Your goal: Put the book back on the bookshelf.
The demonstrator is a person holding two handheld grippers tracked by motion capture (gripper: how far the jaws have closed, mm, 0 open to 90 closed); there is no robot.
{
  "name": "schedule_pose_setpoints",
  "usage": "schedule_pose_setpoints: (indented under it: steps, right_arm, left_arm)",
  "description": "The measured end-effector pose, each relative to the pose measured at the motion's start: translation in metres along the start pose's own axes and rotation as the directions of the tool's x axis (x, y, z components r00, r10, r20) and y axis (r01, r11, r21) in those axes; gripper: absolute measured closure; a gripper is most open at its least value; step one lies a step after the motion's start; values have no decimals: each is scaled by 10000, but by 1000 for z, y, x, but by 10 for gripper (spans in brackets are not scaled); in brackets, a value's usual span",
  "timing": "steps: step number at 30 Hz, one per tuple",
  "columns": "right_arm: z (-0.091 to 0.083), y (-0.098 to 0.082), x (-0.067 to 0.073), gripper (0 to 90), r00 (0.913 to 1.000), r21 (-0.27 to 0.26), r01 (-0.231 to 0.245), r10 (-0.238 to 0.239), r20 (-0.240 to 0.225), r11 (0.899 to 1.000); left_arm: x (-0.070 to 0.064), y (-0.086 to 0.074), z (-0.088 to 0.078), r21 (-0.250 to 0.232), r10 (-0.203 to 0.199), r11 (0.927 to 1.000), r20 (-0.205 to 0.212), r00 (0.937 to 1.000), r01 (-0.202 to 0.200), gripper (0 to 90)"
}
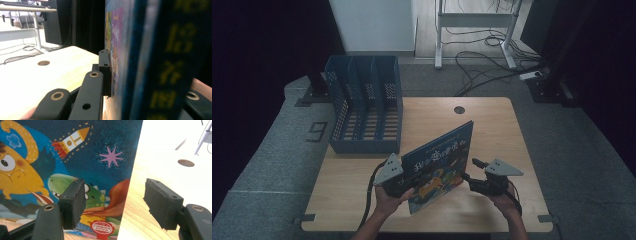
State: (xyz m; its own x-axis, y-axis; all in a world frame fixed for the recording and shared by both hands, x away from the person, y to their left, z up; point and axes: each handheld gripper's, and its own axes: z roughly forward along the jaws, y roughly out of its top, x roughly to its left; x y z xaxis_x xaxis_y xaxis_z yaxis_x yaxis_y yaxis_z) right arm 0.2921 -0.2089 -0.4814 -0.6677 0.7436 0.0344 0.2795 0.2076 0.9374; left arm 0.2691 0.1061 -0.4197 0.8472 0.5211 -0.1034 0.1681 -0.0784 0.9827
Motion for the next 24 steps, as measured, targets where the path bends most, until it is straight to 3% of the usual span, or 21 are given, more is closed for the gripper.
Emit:
schedule_pose_setpoints:
  steps: [7, 9, 18, 21, 24]
  right_arm:
    - [6, 1, 6, 335, 9997, 101, 53, -50, -247, 9999]
    - [7, 1, 8, 333, 9998, 154, 168, -167, -67, 9997]
    - [7, 2, 9, 349, 9999, 186, 83, -81, -126, 9998]
    - [8, 2, 10, 347, 9999, 194, 84, -83, -83, 9998]
    - [8, 2, 10, 348, 9999, 216, 96, -94, -90, 9997]
  left_arm:
    - [-6, 0, 3, 149, 268, 9995, 141, 9995, -270, 811]
    - [-8, 1, 4, 183, 306, 9994, 119, 9995, -309, 809]
    - [-6, 9, -1, -173, -27, 9998, 276, 9996, 32, 751]
    - [-7, 9, 0, -295, -109, 9995, 159, 9998, 114, 739]
    - [-10, 9, 0, -354, 105, 9993, -189, 9998, -111, 804]
